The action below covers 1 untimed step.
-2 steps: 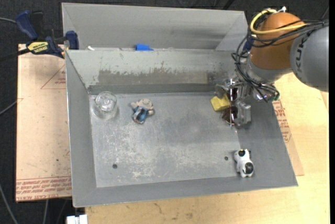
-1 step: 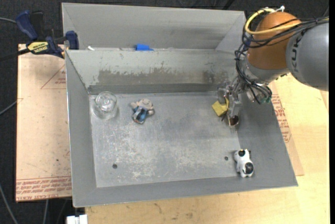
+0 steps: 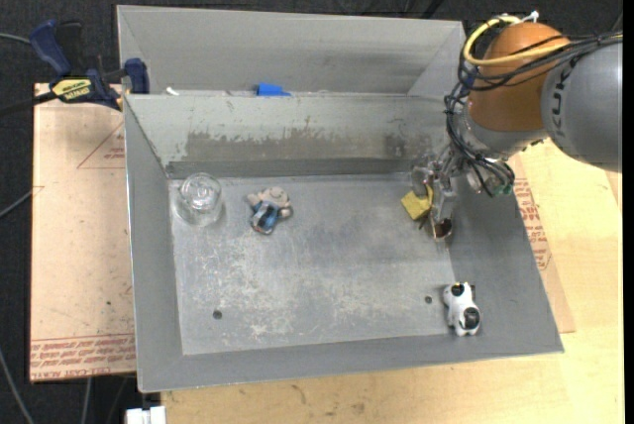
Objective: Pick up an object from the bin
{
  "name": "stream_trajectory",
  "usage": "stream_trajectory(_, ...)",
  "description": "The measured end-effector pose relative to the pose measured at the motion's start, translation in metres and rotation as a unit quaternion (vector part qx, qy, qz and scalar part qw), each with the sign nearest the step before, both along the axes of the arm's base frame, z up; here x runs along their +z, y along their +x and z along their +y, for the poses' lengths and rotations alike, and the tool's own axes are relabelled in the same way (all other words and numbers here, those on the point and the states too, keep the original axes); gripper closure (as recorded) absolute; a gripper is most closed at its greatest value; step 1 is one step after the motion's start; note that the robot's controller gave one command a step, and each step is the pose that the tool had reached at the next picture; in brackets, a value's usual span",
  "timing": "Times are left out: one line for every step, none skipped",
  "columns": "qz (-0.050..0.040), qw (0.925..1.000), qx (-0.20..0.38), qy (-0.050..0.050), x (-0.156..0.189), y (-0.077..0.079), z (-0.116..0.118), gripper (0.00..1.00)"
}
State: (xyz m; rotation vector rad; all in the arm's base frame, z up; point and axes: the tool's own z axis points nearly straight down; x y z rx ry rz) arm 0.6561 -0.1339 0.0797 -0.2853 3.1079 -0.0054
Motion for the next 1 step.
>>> stream_trajectory(0.0011,1.0000,0.000,0.000,0.0017,0.0001,0.0001,1.00)
